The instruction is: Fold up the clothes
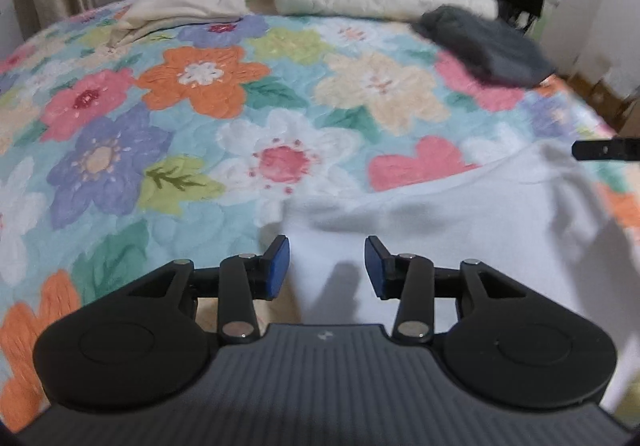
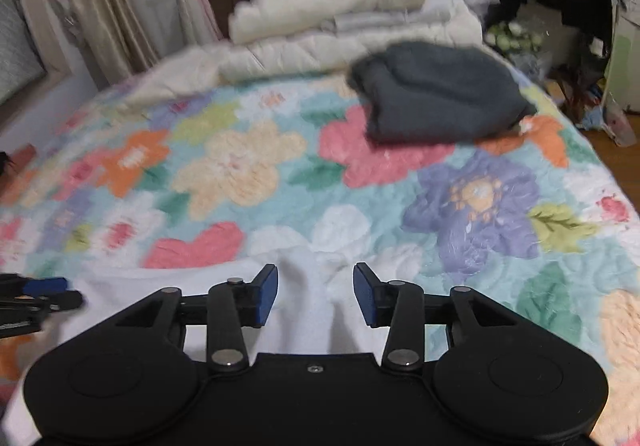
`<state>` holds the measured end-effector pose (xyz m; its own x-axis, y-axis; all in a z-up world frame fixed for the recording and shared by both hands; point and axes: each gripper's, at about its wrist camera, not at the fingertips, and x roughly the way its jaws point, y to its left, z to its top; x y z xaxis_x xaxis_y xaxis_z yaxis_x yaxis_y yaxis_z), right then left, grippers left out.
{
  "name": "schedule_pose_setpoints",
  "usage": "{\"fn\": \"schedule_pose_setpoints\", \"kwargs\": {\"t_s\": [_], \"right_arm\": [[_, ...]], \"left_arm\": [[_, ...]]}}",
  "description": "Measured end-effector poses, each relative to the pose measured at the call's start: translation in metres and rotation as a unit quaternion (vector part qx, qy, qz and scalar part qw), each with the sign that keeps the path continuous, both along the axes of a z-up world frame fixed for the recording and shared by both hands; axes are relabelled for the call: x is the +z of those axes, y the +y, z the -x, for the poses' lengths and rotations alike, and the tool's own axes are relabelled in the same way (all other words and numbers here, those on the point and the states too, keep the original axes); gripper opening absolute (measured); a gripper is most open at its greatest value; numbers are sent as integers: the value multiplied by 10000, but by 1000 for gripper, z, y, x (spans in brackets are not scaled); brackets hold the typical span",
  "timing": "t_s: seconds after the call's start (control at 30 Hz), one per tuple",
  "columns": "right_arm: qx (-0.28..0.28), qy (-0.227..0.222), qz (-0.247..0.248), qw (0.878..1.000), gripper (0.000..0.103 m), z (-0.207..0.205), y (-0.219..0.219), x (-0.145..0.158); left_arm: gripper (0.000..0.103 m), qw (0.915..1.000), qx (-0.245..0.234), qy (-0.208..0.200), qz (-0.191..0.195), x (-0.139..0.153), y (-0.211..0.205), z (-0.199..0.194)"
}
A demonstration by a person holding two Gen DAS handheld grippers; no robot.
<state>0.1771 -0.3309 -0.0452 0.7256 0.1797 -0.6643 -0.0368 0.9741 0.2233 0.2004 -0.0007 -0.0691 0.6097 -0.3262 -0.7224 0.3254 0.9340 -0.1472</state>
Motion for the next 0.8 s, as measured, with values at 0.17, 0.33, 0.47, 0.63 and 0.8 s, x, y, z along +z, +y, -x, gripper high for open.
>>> {"fn": "schedule_pose_setpoints", "kwargs": {"t_s": [0.17, 0.33, 0.47, 0.63, 0.8], "right_arm": [[487, -109, -148, 9986, 47, 41, 11, 1], [264, 413, 445, 9978, 52, 41, 16, -32], [-260, 671, 437, 9964, 67, 36, 0, -49], [-494, 620, 51, 9968, 68, 45, -9, -47], [-594, 521, -42, 9969, 71, 68, -3, -27]], "left_arm": [[43, 9990, -283, 156, 305, 5, -11, 26], [44, 9986, -321, 362, -218, -15, -29, 34], [45, 9975, -340, 231, -575, -16, -38, 39], [51, 9975, -207, 264, -618, -11, -37, 44], [69, 9974, -118, 287, -648, 0, -37, 57]]}}
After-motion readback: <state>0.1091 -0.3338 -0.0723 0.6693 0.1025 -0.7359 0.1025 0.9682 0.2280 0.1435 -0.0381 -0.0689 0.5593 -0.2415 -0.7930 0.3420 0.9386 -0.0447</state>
